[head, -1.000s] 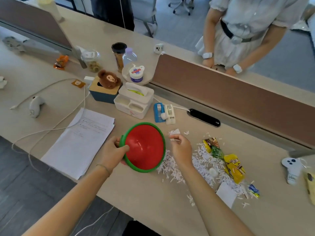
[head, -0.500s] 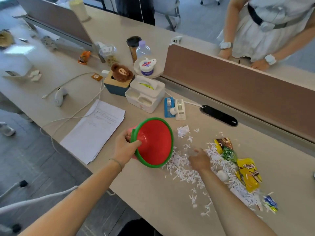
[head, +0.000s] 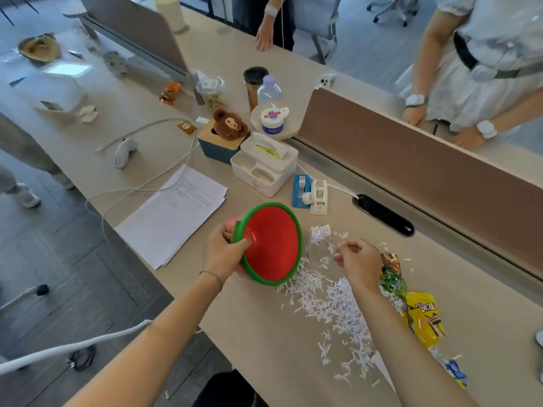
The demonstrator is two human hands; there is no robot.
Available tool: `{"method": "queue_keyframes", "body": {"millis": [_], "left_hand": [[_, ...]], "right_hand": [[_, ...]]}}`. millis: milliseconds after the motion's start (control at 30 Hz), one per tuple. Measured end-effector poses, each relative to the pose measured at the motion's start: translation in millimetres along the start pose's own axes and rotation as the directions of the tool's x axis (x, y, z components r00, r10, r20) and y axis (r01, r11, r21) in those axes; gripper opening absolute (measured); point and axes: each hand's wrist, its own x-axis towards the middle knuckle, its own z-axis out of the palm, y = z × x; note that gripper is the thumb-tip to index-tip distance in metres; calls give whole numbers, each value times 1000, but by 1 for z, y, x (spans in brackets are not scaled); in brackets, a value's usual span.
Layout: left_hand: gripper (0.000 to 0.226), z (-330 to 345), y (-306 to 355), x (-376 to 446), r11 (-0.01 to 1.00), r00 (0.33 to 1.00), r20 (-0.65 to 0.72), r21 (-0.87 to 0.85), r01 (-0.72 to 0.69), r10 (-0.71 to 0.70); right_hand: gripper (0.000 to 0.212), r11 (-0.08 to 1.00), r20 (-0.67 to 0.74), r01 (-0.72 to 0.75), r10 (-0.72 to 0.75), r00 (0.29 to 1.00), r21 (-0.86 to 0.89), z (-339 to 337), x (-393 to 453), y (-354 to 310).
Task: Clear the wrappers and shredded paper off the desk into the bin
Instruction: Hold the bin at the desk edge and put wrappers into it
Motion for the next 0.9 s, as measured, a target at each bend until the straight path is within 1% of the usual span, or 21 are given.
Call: {"method": "queue_keyframes", "body": {"millis": [67,167,300,400,467,500,533,567,600,667,733,767,833,900], "left_hand": [[36,0,4,-2,1000,999,-28,-15,14,-14],[34,3,4,2,999,997,-83,-40,-11,7],[31,0,2,6,998,996,-87,-60,-20,15],[29,-4,-1,11,998,996,-81,-47,-29,25],[28,-7,-3,14,999,997,-76,-44,-32,28],[27,-9,-3,16,999,997,-73,-37,-31,29],[26,-10,-3,17,999,997,-69,-28,-32,30],[25,-11,-2,18,999,997,-65,-21,-36,35],[27,-12,-1,19,999,997,-67,-14,-42,41],[32,-13,0,22,999,996,-75,-15,-50,49],[28,-12,2,26,997,993,-88,-6,-74,73],[25,-11,3,28,996,992,-93,0,-84,83],[24,-6,6,33,994,989,-98,3,-108,108],[23,-1,11,37,992,987,-97,15,-129,130]], "right_hand": [[11,998,20,61,-62,998,16,-1,-10,-22],[10,990,93,134,-139,986,51,12,-22,-49],[8,974,196,229,-225,954,3,54,-29,-70],[10,965,249,246,-217,944,-92,89,-25,-68],[8,967,313,229,-186,931,-107,106,-21,-63],[11,972,348,212,-164,923,-105,111,-20,-61],[18,978,370,192,-148,917,-85,113,-20,-59],[25,983,371,173,-140,918,-58,112,-18,-58],[27,986,343,165,-145,928,-29,108,-15,-57],[23,985,205,172,-164,965,-22,94,-2,-54],[21,983,65,154,-148,987,-97,78,20,-46],[21,982,33,121,-118,992,-144,73,31,-42],[24,969,43,39,-29,999,-242,69,53,-29],[34,935,95,1,35,995,-354,70,72,-14]]}}
